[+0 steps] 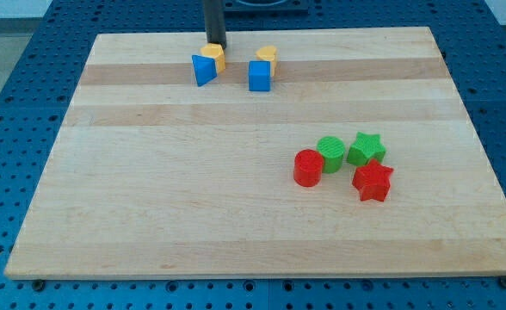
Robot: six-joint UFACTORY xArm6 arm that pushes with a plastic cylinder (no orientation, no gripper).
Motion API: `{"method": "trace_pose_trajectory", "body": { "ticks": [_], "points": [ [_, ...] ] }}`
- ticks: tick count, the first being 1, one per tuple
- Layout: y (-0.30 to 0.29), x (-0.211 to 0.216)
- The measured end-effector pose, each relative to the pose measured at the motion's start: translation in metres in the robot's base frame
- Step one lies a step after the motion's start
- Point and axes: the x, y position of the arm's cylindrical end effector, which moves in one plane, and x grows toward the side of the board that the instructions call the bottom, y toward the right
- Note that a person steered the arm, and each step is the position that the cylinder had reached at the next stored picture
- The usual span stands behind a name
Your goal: Move the blue triangle down and slightly right
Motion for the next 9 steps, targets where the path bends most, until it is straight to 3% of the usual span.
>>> {"method": "trace_pose_trajectory", "body": {
  "ticks": [9],
  "points": [
    [-0.002, 0.118]
  ]
}}
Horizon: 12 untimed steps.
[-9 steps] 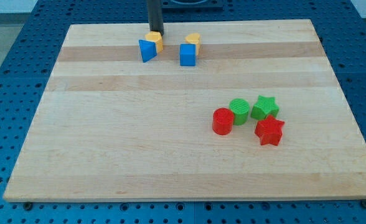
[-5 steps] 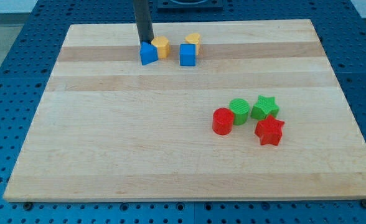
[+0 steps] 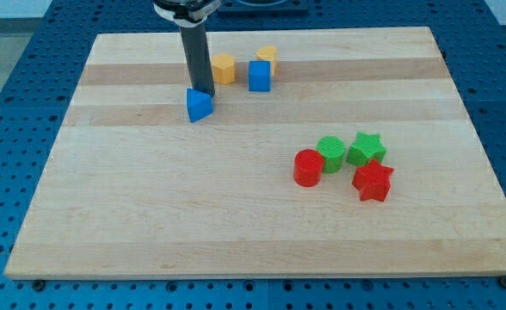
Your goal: Move the blue triangle down and slightly right
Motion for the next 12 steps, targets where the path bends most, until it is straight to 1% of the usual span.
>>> {"method": "trace_pose_trajectory", "body": {
  "ticks": [1, 2, 3, 4, 5, 8, 10, 11, 12],
  "points": [
    [-0.014, -0.011],
    [-0.042, -0.008],
    [-0.058, 0.025],
    [-0.06, 0.031],
    [-0.037, 0.031],
    [0.108, 0.032],
    [0.111, 0.032],
    [0.111, 0.05],
    [0.127, 0.08]
  ]
}}
